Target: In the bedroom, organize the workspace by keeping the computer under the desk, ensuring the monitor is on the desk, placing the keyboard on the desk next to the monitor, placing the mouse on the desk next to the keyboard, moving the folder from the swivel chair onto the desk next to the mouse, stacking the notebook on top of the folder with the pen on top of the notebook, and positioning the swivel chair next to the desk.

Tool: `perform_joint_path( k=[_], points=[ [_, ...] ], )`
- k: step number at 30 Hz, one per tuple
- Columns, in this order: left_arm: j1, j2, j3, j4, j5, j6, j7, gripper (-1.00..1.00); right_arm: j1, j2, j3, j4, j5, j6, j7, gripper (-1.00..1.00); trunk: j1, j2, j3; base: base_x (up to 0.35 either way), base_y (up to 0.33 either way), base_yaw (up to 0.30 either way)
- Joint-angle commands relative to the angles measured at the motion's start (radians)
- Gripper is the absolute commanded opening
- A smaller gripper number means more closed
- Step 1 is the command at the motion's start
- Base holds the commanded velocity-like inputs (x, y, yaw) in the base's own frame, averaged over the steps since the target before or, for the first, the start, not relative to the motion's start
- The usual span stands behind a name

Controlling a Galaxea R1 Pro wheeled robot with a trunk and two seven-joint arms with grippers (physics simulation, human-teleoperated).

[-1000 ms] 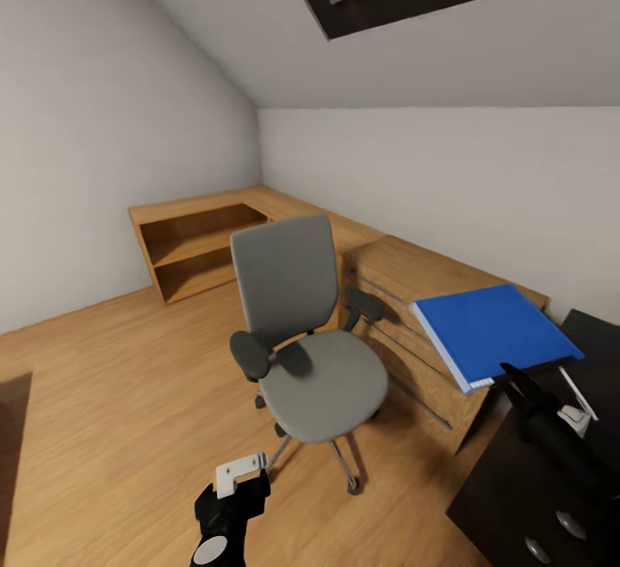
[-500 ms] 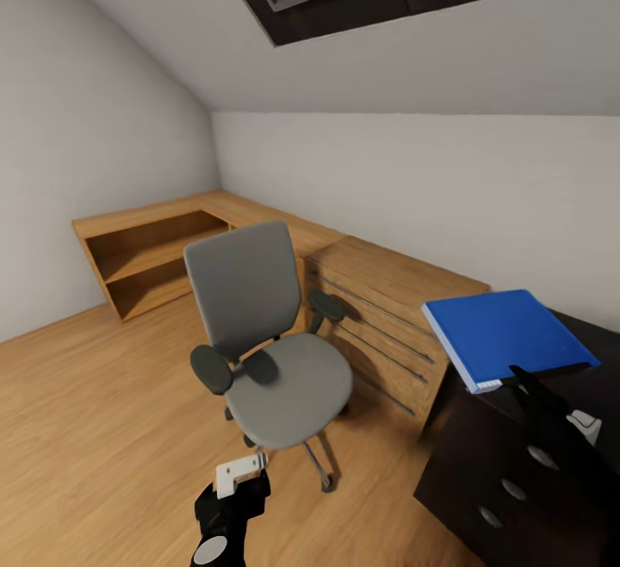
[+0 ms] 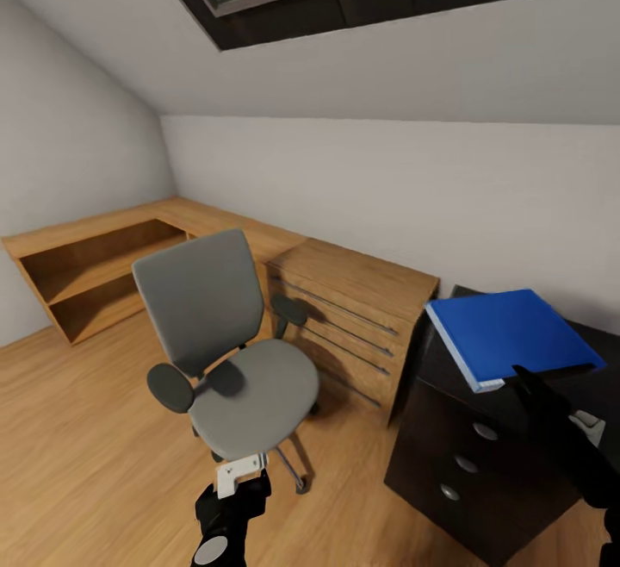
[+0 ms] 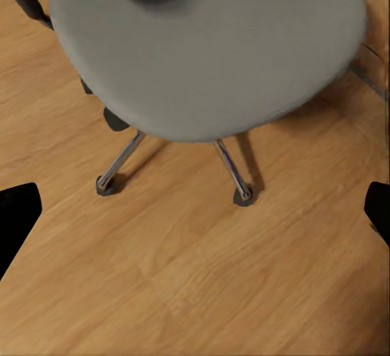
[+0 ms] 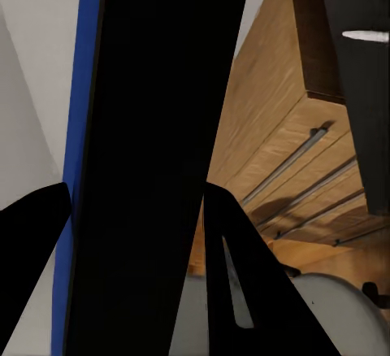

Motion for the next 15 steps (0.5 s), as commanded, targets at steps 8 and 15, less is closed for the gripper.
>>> perform_joint_path(
  k=[8,15],
  points=[
    [-0.001,0.002,-0.001,-0.002,0.004,0.004,0.007,1.0,-0.002,-0.004,-0.003,0.004,0.007,-0.006,0.006,-1.0,-0.004,0.007,0.002,0.0,0.0,-0.296],
    [-0.001,0.002,-0.001,-0.002,0.004,0.004,0.006,1.0,-0.002,-0.006,-0.003,0.004,0.008,-0.007,0.006,-1.0,-0.004,0.007,0.002,0.0,0.0,-0.296]
  ],
)
